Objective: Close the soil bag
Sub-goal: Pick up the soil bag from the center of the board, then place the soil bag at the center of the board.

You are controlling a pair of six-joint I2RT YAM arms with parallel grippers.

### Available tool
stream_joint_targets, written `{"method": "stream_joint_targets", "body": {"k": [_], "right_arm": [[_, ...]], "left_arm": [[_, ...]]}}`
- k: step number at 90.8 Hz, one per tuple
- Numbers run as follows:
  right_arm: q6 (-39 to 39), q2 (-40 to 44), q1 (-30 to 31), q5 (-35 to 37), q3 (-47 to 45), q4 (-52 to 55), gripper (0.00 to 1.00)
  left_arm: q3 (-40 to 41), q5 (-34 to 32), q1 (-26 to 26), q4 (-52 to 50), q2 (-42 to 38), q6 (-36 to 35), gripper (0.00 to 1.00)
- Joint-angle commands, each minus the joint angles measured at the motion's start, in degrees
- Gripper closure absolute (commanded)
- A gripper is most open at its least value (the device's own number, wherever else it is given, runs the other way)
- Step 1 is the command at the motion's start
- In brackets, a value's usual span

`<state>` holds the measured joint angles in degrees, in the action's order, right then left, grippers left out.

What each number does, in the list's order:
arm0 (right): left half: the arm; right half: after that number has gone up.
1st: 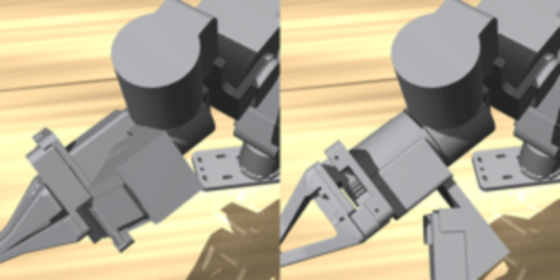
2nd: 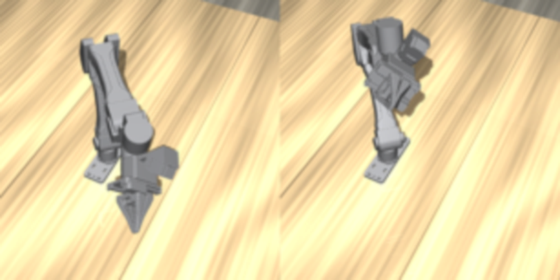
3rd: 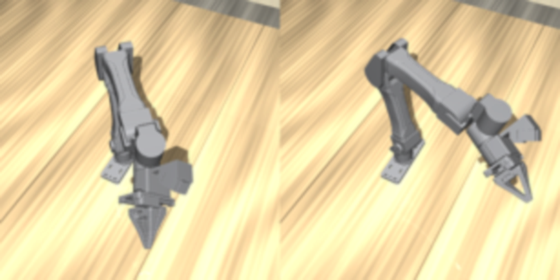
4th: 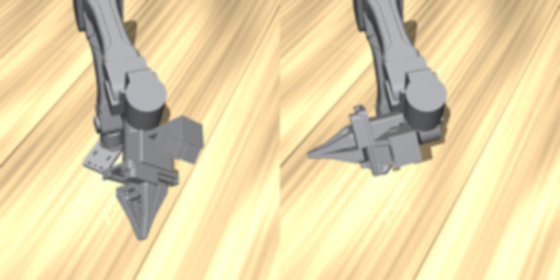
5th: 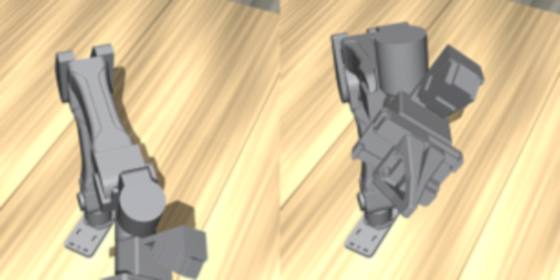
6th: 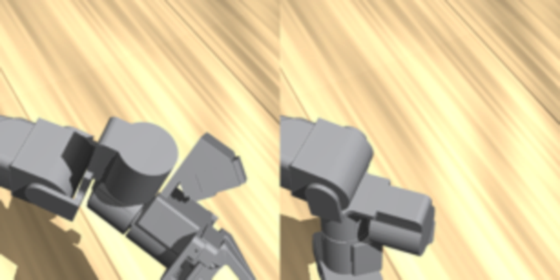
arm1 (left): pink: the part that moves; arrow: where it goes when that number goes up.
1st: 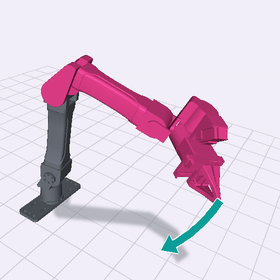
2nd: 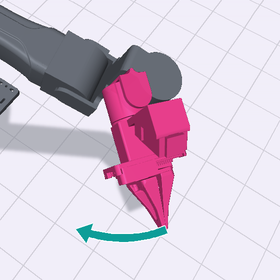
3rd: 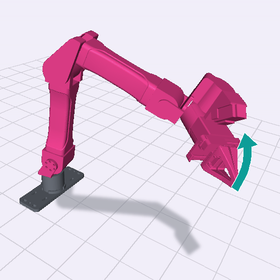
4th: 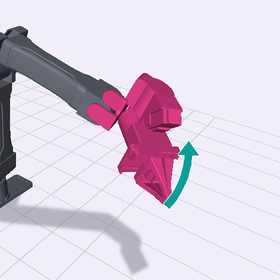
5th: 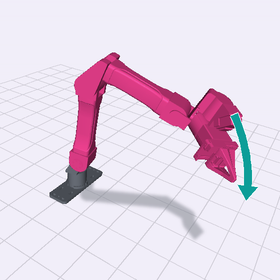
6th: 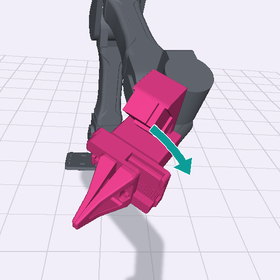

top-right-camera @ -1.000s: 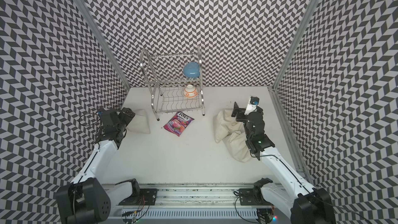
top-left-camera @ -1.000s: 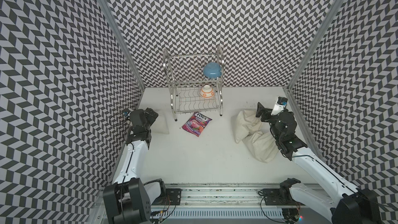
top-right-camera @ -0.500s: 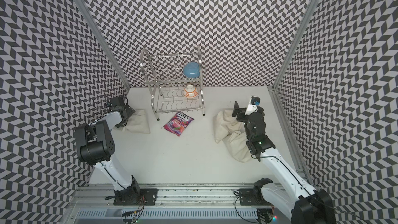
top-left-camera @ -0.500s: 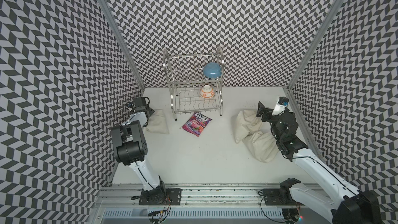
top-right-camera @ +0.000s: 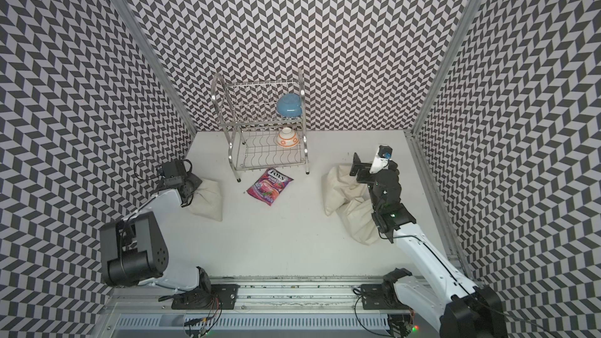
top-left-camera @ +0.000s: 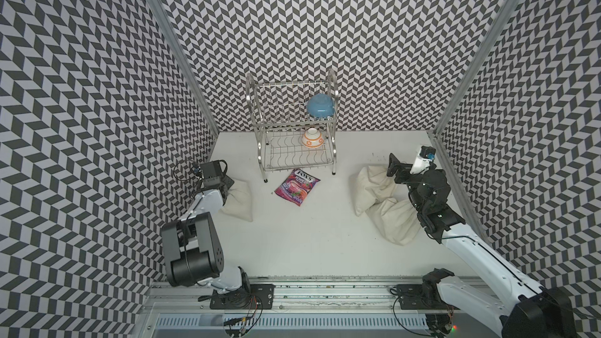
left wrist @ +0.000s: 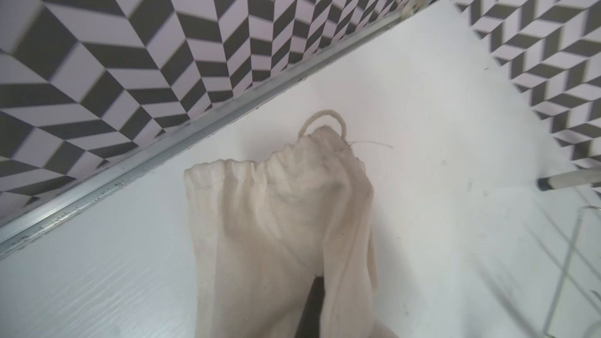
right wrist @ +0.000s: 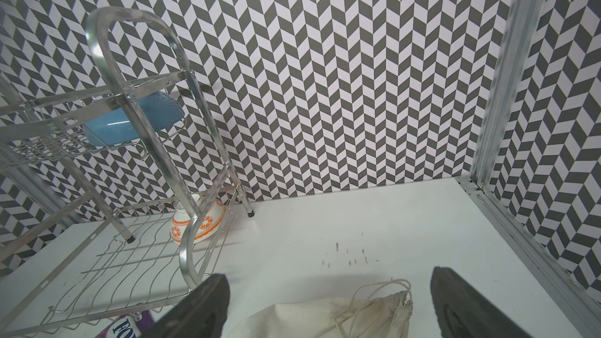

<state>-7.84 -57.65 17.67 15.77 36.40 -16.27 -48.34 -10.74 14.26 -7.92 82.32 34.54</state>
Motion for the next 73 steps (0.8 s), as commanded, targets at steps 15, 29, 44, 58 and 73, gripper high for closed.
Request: {"method": "stream_joint_targets", "body": {"k": [15,29,44,58,73], "right_arm": [[0.4,1.6,-0.1,-6.8,1.0,-1.1,0.00],[-0.6,2.3,-0.1,-11.5,1.5,-0.6,0.00],[-3.5,2.2,0.0,-19.8,1.6,-1.3,0.00],[-4.9,3.1,0.1,-25.9,-0.9,-0.4,0.00],[-5.0,3.6,0.4,-33.9,-5.2,-3.1,0.01]], "left_arm": [[1.9,1.5,-16.3,2.3,-21.4,-8.1,1.00],[2.5,11.7,-31.6,8.7,-25.6,-17.8,1.00],[4.1,18.0,-46.8,21.1,-20.5,-31.0,1.00],[2.6,25.2,-50.5,27.1,-13.0,-41.8,1.00],[2.5,28.8,-50.5,29.4,-8.6,-53.6,1.00]]}}
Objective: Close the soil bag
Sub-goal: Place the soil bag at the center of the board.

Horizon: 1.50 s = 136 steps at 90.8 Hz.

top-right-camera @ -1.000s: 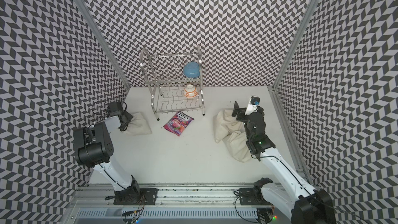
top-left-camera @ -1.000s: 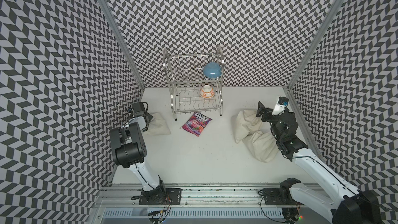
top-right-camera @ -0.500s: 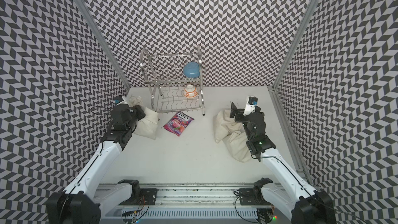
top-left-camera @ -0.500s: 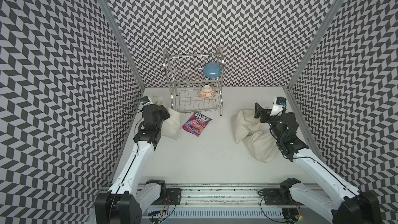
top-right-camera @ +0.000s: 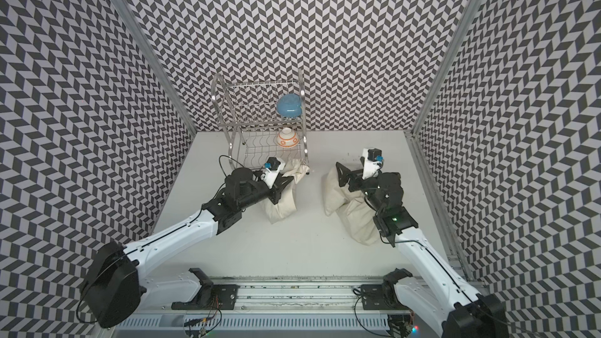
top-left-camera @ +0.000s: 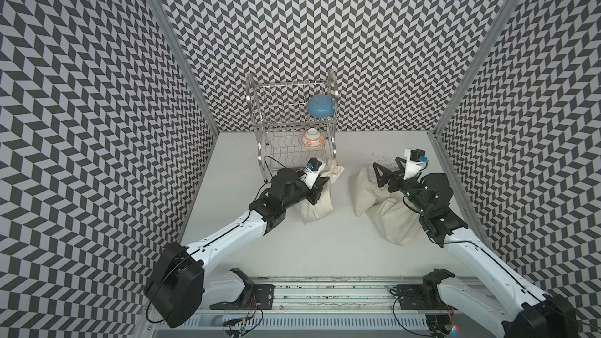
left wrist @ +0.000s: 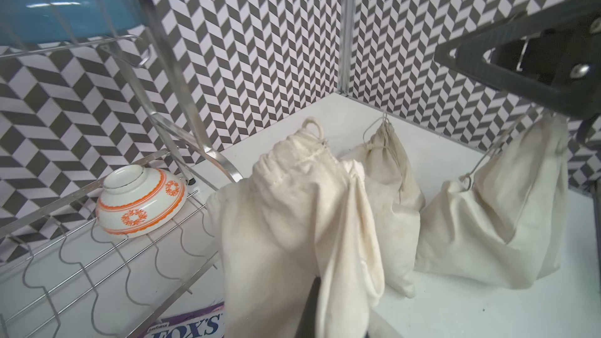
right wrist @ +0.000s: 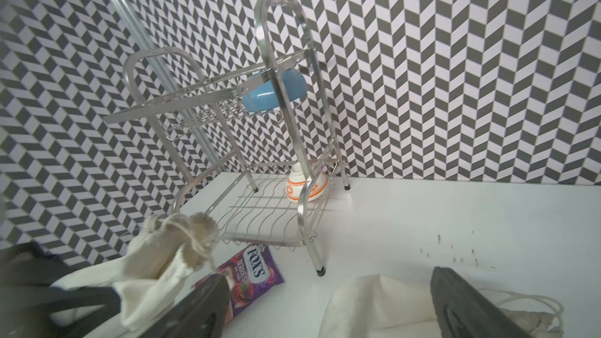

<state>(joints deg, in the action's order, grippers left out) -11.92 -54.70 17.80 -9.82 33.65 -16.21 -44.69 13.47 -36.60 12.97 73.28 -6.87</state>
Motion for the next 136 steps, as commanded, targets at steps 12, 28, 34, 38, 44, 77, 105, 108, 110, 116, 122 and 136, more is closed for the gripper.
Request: {"method": "stream_joint_targets", "body": {"k": [12,28,34,38,44,77,105,108,110,116,122,136], "right_arm": [[2.0,-2.6,1.3,-13.7,-0.7,-3.1,0.09],[7.3,-6.7,3.6,-15.5,-0.3,-4.0,0.17],[9.6,-7.6,5.0,-16.1,0.7,-3.7,0.20],[11.7,-8.0,6.2,-15.4,1.3,-3.6,0.20],[14.2,-8.8,7.8,-14.8,1.8,-3.6,0.22],[23.7,-16.1,9.3,-18.3,6.7,-1.8,0.32],[32.0,-18.5,9.3,-28.3,11.0,3.2,0.43],[32.4,-18.4,9.3,-28.8,11.2,3.4,0.45],[32.7,-18.5,9.3,-28.9,11.2,3.5,0.47],[33.4,-18.2,9.3,-29.0,11.4,4.3,0.55],[33.6,-17.9,9.3,-28.4,11.1,4.6,0.65],[33.4,-17.3,9.3,-25.6,10.1,4.1,0.87]], "left_arm": [[1.7,7.8,0.4,12.2,1.7,-20.0,1.00],[2.8,6.7,0.5,9.5,1.0,-27.3,1.00],[3.9,6.0,0.5,9.3,0.5,-28.8,1.00],[4.5,6.1,0.4,9.3,0.1,-29.3,1.00],[4.9,6.8,0.4,8.4,-0.6,-30.0,1.00],[5.1,4.5,-2.3,1.9,-5.7,-33.5,1.00],[3.5,3.6,-4.8,-3.6,-6.8,-35.0,1.00],[3.5,3.2,-4.8,-3.6,-6.8,-35.0,1.00],[3.5,3.1,-4.9,-3.7,-6.8,-35.0,1.00],[3.5,2.2,-5.0,-3.6,-6.6,-34.9,1.00],[3.7,1.0,-4.9,-3.3,-6.7,-34.8,1.00],[4.6,-0.2,-5.0,-1.8,-7.6,-34.2,1.00]]}}
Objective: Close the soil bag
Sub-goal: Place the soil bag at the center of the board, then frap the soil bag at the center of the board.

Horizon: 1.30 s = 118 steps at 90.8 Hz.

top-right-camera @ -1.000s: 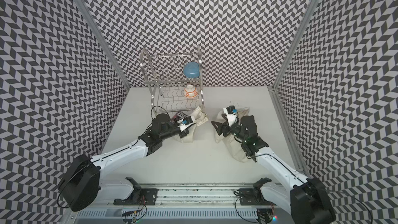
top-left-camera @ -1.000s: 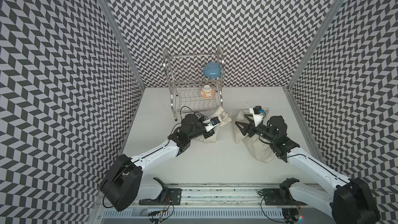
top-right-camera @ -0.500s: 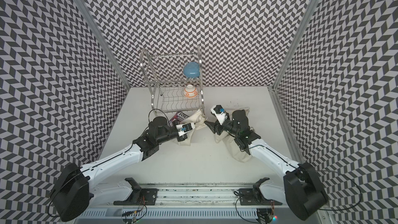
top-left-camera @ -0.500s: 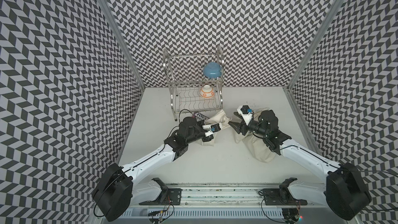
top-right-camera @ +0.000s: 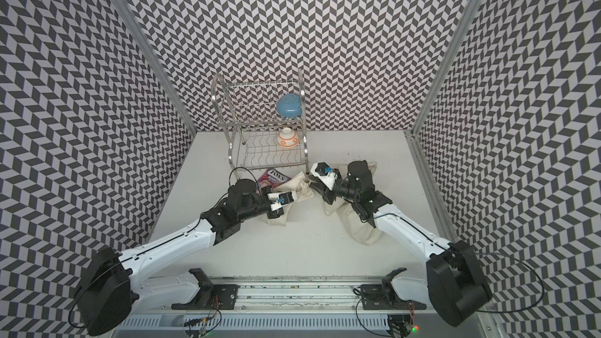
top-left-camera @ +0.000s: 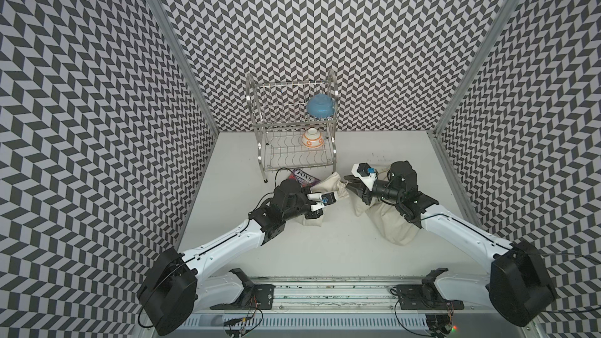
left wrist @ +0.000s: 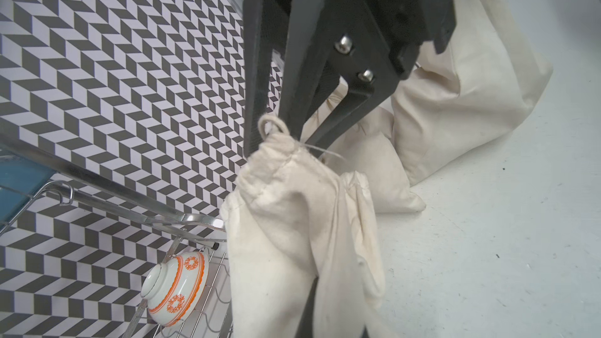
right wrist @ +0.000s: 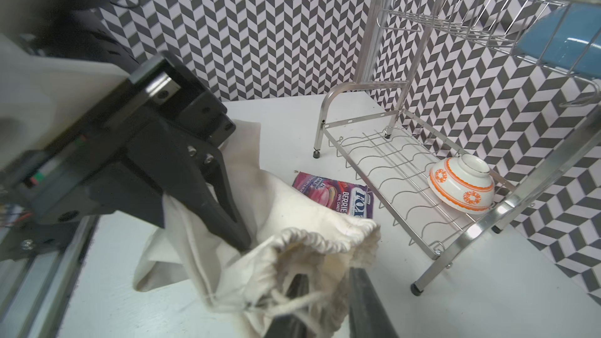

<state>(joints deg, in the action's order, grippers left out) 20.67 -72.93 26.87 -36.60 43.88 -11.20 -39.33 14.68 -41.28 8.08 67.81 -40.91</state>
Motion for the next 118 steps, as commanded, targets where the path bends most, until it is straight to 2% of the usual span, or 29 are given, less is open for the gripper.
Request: {"method": "stream_joint_targets", "body": {"k": [1,11,23,29,37,45,52,62,71,83,97,118], "right_arm": [[0.7,0.9,0.2,1.3,-0.1,-0.9,0.89],[-0.3,1.6,0.2,5.2,-0.3,-1.7,1.00],[-4.1,5.2,0.0,16.6,-0.6,-3.7,1.00],[-6.2,7.3,0.1,19.6,0.2,-4.0,1.00],[-9.2,8.5,0.3,18.4,1.0,-6.2,1.00],[-11.6,6.9,2.0,18.0,1.6,-7.8,1.00],[-12.8,4.2,4.7,22.1,2.6,-7.8,1.00],[-13.0,0.7,8.0,25.7,6.0,-4.9,1.00],[-13.7,-0.4,9.3,27.5,9.7,-1.7,1.00],[-14.2,0.3,10.5,27.9,12.2,-0.4,1.00],[-13.6,1.2,12.0,28.9,13.2,0.4,1.00],[-12.6,2.1,13.8,30.7,13.9,1.2,1.00]], "left_arm": [[-0.7,-1.5,-0.3,3.1,-2.3,-0.1,1.00],[-0.1,-2.5,-0.2,4.1,-2.5,0.3,1.00],[1.7,-7.3,1.0,9.3,-0.4,2.8,1.00],[2.2,-10.0,2.2,13.1,2.5,6.2,0.91],[2.7,-8.9,3.7,17.4,6.5,10.4,0.81],[3.6,-8.8,4.4,22.2,10.0,13.3,0.69],[4.4,-9.5,4.6,25.7,11.3,15.0,0.59],[7.2,-9.3,4.7,30.8,8.0,17.1,0.46],[7.8,-7.3,4.5,31.5,3.4,18.0,0.27],[6.0,-2.5,3.8,30.0,-0.8,18.6,0.15],[2.6,1.7,3.7,30.6,-0.6,20.6,0.18],[-2.7,4.6,3.7,29.5,5.1,20.8,0.43]]}}
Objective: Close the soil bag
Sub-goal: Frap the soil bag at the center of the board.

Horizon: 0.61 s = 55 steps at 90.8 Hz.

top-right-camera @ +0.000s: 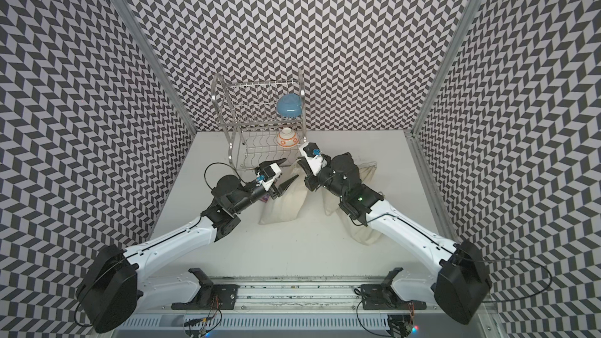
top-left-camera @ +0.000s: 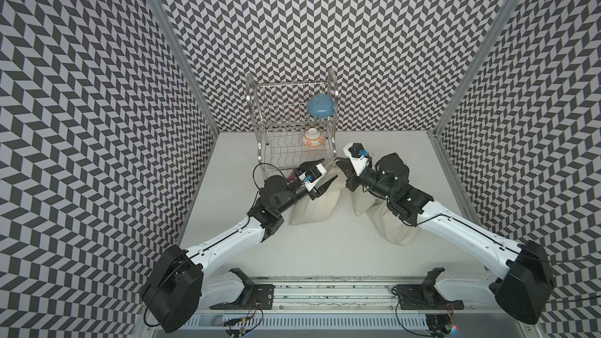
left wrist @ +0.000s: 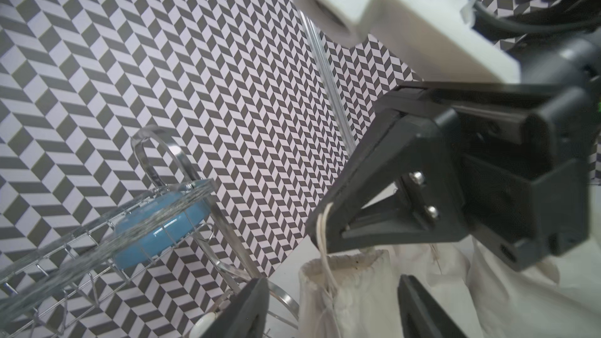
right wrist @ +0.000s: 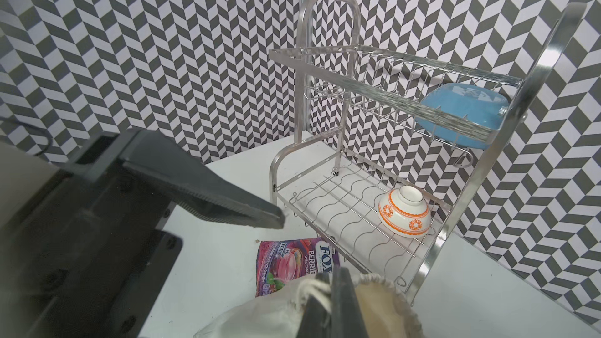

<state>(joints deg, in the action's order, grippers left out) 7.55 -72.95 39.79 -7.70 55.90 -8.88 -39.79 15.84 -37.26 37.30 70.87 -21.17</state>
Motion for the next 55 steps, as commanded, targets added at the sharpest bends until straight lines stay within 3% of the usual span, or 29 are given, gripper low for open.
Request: {"method": "stream_joint_targets", "body": {"k": [1,14,35,43,55], "right_arm": [[0.6,2.1,0.9,1.9,1.9,-1.1,1.00],[1.1,3.0,1.1,2.5,1.9,-0.7,1.00],[-0.4,6.1,1.2,3.9,2.0,-2.2,1.00],[-2.3,8.3,1.1,6.4,2.2,-3.2,1.00],[-2.8,11.7,1.1,8.9,2.5,-5.1,1.00]], "left_arm": [[-2.4,3.6,-0.3,0.3,2.3,1.2,0.44],[-3.5,4.3,-0.3,-0.3,4.2,1.3,0.65],[-2.4,-0.1,-0.5,-0.8,8.1,1.6,0.77],[-2.0,-3.8,-0.9,-1.6,9.7,2.0,0.78],[-2.0,-11.0,-1.5,-4.3,11.9,3.0,0.89]]}}
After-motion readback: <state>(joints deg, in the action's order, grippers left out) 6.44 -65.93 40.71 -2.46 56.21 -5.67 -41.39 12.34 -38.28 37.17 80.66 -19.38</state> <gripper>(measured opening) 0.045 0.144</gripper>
